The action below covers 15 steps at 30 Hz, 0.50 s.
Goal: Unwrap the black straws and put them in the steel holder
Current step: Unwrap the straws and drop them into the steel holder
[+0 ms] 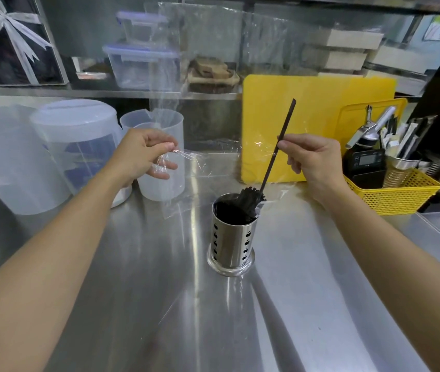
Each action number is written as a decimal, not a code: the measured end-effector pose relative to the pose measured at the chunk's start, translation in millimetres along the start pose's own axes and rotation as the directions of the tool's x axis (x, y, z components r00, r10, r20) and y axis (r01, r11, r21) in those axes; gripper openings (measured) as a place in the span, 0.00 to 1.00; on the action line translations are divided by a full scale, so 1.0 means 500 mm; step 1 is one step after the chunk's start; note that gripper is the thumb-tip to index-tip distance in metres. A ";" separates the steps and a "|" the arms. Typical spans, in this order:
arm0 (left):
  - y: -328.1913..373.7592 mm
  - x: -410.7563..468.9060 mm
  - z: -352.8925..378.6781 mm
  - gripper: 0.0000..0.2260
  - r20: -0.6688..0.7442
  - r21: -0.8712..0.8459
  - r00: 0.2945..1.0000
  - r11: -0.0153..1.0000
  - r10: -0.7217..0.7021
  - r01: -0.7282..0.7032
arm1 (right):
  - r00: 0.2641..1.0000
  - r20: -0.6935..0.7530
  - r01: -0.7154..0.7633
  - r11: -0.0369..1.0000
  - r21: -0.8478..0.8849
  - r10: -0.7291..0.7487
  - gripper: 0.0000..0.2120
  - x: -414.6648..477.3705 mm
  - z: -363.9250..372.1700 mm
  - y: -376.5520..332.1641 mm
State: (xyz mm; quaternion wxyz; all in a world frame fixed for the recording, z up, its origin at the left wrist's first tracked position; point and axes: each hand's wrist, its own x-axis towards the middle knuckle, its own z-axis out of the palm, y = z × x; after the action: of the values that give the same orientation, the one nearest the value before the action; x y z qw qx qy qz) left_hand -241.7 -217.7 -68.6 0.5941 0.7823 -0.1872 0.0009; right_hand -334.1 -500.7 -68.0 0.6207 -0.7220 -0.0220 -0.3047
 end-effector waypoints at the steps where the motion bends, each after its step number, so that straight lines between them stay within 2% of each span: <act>1: 0.003 0.001 -0.001 0.05 -0.005 -0.012 1.000 1.000 0.010 -0.010 | 1.000 0.001 0.003 1.000 0.019 -0.003 0.06 0.001 -0.002 0.000; 7: 0.024 0.013 -0.009 0.06 -0.069 0.065 0.982 0.983 0.174 -0.170 | 0.998 0.025 -0.051 0.997 0.050 0.049 0.03 0.018 -0.011 -0.009; 15: 0.016 0.020 -0.015 0.05 -0.099 0.064 0.975 0.979 0.201 -0.195 | 0.999 -0.001 -0.032 0.998 0.052 0.032 0.03 0.028 -0.023 -0.021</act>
State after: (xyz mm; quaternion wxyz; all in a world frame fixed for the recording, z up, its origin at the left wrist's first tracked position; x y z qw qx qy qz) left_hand -233.2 -215.5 -56.9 0.5789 0.7742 -0.2327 0.1062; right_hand -331.5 -513.6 -51.7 0.6441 -0.7056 -0.0177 -0.2947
